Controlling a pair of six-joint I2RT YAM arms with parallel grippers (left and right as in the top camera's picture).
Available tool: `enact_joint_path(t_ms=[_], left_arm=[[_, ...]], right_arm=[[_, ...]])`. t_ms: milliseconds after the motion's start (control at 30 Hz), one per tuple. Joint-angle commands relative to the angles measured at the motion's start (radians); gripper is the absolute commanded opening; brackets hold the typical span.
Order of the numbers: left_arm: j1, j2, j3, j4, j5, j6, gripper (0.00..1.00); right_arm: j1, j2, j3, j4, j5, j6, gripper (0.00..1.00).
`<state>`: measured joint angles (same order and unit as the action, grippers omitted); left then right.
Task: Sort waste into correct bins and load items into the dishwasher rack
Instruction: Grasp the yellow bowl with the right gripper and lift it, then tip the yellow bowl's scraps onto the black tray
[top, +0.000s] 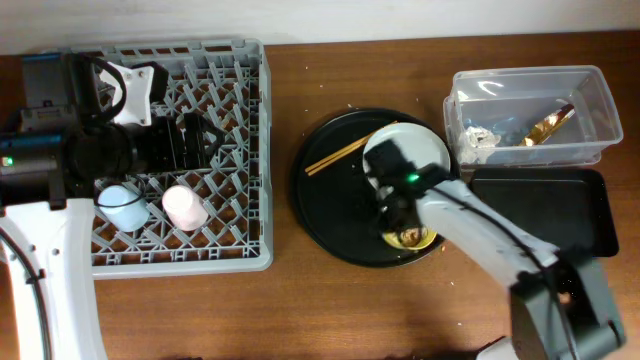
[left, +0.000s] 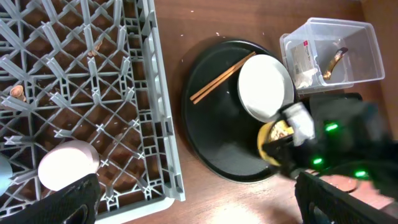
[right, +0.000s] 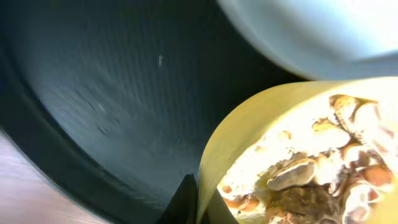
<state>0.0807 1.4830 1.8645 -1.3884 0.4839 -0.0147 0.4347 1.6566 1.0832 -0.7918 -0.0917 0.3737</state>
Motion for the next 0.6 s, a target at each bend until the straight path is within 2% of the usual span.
enact_joint_path(t_ms=[0, 67, 167, 233, 300, 367, 433, 467, 567], left_arm=[[0.000, 0.000, 0.008, 0.003, 0.016, 0.020, 0.99], [0.000, 0.000, 0.008, 0.003, 0.017, 0.020, 0.99], [0.000, 0.000, 0.008, 0.003, 0.017, 0.020, 0.99], [0.000, 0.000, 0.008, 0.003, 0.016, 0.020, 0.99], [0.000, 0.000, 0.008, 0.003, 0.016, 0.020, 0.99], [0.000, 0.000, 0.008, 0.003, 0.017, 0.020, 0.99], [0.000, 0.000, 0.008, 0.003, 0.016, 0.020, 0.99], [0.000, 0.000, 0.008, 0.003, 0.016, 0.020, 0.99], [0.000, 0.000, 0.008, 0.003, 0.016, 0.020, 0.99]], right_arm=[[-0.220, -0.171, 0.072, 0.000, -0.188, 0.051, 0.04], [-0.406, -0.211, 0.072, -0.001, -0.303, -0.010, 0.04], [-0.700, -0.195, 0.072, 0.000, -0.552, -0.150, 0.04], [-0.889, -0.168, 0.051, 0.000, -0.676, -0.188, 0.04], [-1.048, -0.117, 0.011, 0.011, -0.935, -0.374, 0.04], [-1.114, -0.075, -0.014, 0.019, -1.034, -0.427, 0.04], [-1.173, -0.031, -0.034, 0.026, -1.247, -0.554, 0.04], [-1.217, -0.029, -0.036, 0.026, -1.266, -0.600, 0.04], [-1.254, -0.029, -0.040, 0.031, -1.254, -0.606, 0.04]])
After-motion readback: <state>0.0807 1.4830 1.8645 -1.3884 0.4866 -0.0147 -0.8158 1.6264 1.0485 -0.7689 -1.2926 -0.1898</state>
